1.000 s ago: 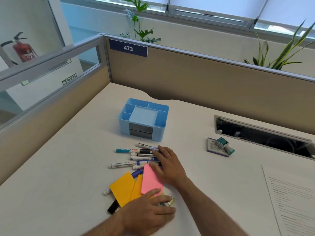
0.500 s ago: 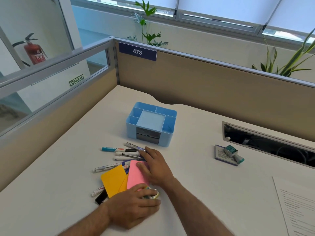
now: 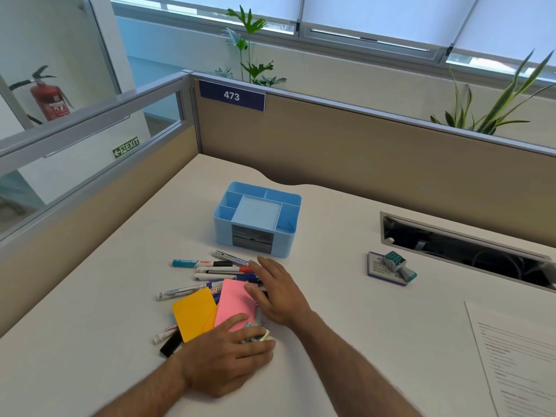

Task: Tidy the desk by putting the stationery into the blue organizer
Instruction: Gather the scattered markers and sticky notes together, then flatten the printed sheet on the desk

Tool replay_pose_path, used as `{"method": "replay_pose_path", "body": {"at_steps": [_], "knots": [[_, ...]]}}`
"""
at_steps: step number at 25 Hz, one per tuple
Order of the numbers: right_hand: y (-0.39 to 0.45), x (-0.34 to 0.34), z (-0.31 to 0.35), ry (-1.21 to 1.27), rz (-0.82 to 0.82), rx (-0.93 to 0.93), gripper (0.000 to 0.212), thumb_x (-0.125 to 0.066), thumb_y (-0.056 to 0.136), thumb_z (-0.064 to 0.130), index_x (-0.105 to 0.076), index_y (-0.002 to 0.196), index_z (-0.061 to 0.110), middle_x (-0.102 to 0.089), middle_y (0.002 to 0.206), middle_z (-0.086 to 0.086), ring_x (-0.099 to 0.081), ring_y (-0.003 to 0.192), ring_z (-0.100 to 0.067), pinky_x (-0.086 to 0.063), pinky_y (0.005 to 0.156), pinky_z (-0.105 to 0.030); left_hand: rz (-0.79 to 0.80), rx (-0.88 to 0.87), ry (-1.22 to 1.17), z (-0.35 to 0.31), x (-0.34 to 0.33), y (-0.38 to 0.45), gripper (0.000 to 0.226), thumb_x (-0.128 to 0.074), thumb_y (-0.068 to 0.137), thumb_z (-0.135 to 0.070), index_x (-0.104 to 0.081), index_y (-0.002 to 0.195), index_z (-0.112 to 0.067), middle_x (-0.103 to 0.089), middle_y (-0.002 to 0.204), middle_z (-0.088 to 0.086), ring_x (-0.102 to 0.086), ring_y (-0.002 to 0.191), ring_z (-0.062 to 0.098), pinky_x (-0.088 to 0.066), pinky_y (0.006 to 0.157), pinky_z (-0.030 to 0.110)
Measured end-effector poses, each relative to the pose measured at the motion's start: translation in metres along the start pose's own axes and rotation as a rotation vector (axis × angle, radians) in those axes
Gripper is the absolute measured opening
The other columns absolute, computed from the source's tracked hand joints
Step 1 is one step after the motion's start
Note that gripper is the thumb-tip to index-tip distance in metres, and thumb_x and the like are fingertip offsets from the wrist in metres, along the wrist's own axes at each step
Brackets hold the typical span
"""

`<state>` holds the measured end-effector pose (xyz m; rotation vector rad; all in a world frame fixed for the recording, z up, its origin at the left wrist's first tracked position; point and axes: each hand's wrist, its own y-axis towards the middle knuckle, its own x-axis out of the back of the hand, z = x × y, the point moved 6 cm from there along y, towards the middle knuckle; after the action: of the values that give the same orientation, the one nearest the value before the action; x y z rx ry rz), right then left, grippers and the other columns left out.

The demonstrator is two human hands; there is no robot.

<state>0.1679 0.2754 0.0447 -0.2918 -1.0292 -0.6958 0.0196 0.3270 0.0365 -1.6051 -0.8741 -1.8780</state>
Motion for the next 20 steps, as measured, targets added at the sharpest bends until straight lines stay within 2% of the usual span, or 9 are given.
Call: {"method": "replay_pose_path", "body": {"at_steps": [4, 8, 13, 15, 18, 20], "knots": [[-0.027, 0.015, -0.015, -0.021, -0.048, -0.042, 0.062, -0.026, 0.095, 0.061, -0.030, 0.149, 0.032, -0.027, 0.158, 0.005, -0.021, 0.144, -0.014, -0.015, 0.116, -0.028, -0.028, 0.013, -0.001, 0.001, 0.001, 0.001, 0.041, -0.042, 0.099, -0.050, -0.055, 0.132, -0.031, -0.056, 0.139, -0.011, -0.050, 0.131, 0.016, -0.043, 0.107, 0.047], [-0.070, 0.034, -0.042, -0.009, -0.156, -0.109, 0.066, -0.020, 0.092, 0.066, -0.033, 0.147, 0.031, -0.030, 0.156, 0.007, -0.024, 0.143, -0.011, -0.020, 0.118, -0.031, -0.092, 0.088, -0.044, 0.007, 0.007, 0.018, 0.047, -0.043, 0.097, -0.057, -0.059, 0.131, -0.028, -0.059, 0.136, -0.008, -0.052, 0.129, 0.016, -0.031, 0.109, 0.043], [-0.138, 0.063, -0.097, -0.072, -0.278, -0.260, 0.061, -0.024, 0.095, 0.063, -0.038, 0.144, 0.031, -0.034, 0.153, 0.008, -0.028, 0.141, -0.011, -0.018, 0.116, -0.027, -0.304, 0.312, -0.269, 0.013, 0.017, 0.075, 0.046, -0.052, 0.094, -0.049, -0.061, 0.131, -0.022, -0.061, 0.134, -0.005, -0.054, 0.126, 0.016, -0.042, 0.104, 0.033], [-0.170, 0.080, -0.123, -0.103, -0.329, -0.344, 0.065, -0.023, 0.093, 0.066, -0.041, 0.143, 0.029, -0.037, 0.152, 0.007, -0.030, 0.141, -0.012, -0.020, 0.116, -0.028, -0.371, 0.439, -0.385, 0.006, 0.013, 0.107, 0.048, -0.053, 0.092, -0.046, -0.061, 0.131, -0.020, -0.061, 0.133, -0.005, -0.054, 0.126, 0.016, -0.041, 0.105, 0.029], [-0.222, 0.109, -0.160, -0.162, -0.383, -0.473, 0.073, -0.017, 0.091, 0.070, -0.044, 0.142, 0.026, -0.040, 0.151, 0.003, -0.033, 0.140, -0.017, -0.019, 0.114, -0.029, -0.353, 0.539, -0.505, -0.021, 0.000, 0.164, 0.052, -0.054, 0.087, -0.047, -0.059, 0.131, -0.021, -0.061, 0.133, -0.005, -0.054, 0.125, 0.015, -0.042, 0.106, 0.028], [-0.256, 0.130, -0.182, -0.217, -0.427, -0.557, 0.070, -0.024, 0.091, 0.067, -0.047, 0.140, 0.023, -0.043, 0.149, 0.000, -0.037, 0.138, -0.020, -0.020, 0.113, -0.031, -0.318, 0.539, -0.562, -0.047, -0.006, 0.202, 0.055, -0.053, 0.085, -0.049, -0.058, 0.131, -0.021, -0.062, 0.132, -0.005, -0.054, 0.124, 0.016, -0.046, 0.104, 0.033]]}}
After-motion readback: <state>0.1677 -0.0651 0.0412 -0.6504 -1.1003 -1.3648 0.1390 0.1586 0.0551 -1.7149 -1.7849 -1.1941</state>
